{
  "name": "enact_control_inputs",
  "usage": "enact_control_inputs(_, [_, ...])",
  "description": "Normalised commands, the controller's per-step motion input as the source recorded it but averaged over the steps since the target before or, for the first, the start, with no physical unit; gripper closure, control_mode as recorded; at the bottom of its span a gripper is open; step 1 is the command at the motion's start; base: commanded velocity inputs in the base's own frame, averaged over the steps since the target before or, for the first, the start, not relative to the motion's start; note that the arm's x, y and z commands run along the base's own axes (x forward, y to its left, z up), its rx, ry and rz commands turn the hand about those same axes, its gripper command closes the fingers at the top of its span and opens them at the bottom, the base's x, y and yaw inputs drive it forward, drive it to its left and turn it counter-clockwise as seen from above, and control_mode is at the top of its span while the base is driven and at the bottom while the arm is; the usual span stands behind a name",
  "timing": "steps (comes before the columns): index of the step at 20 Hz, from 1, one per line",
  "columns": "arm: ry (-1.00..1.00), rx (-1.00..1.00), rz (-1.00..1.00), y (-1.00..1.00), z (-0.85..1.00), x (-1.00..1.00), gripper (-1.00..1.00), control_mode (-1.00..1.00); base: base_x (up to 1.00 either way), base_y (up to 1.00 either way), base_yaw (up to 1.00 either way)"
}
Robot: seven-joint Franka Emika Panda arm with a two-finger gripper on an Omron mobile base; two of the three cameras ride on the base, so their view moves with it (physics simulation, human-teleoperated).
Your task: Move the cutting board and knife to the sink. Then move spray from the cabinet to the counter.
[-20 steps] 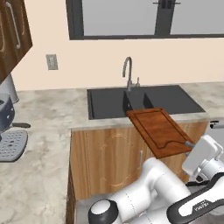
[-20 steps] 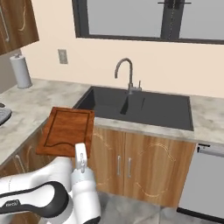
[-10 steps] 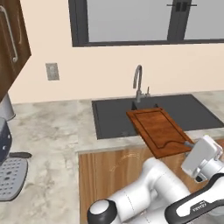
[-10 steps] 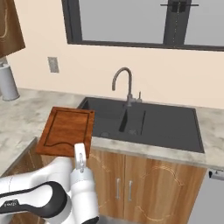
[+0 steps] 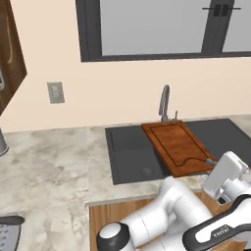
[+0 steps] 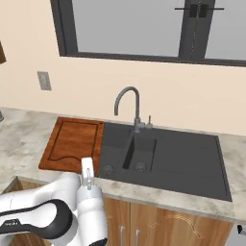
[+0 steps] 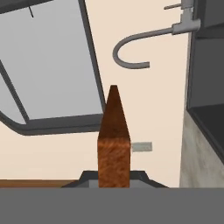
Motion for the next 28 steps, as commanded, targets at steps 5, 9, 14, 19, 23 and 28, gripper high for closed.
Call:
enact_control_inputs(5, [0.00, 0.00, 0.00, 0.00, 0.00, 0.00, 1.00, 1.00, 0.59, 0.12, 0.00])
enact_control_inputs(9, [0.00, 0.00, 0.00, 0.00, 0.00, 0.00, 1.00, 1.00, 0.18, 0.06, 0.00])
enact_control_inputs(14, [0.00, 0.00, 0.00, 0.00, 0.00, 0.00, 1.00, 1.00, 0.00, 0.00, 0.00])
enact_control_inputs(19, [0.00, 0.00, 0.00, 0.00, 0.00, 0.00, 1.00, 1.00, 0.00, 0.00, 0.00])
enact_control_inputs(23, [0.00, 0.00, 0.00, 0.00, 0.00, 0.00, 1.00, 1.00, 0.00, 0.00, 0.00])
enact_control_inputs(28, [0.15, -0.01, 0.00, -0.06, -0.12, 0.00, 1.00, -1.00, 0.00, 0.00, 0.00])
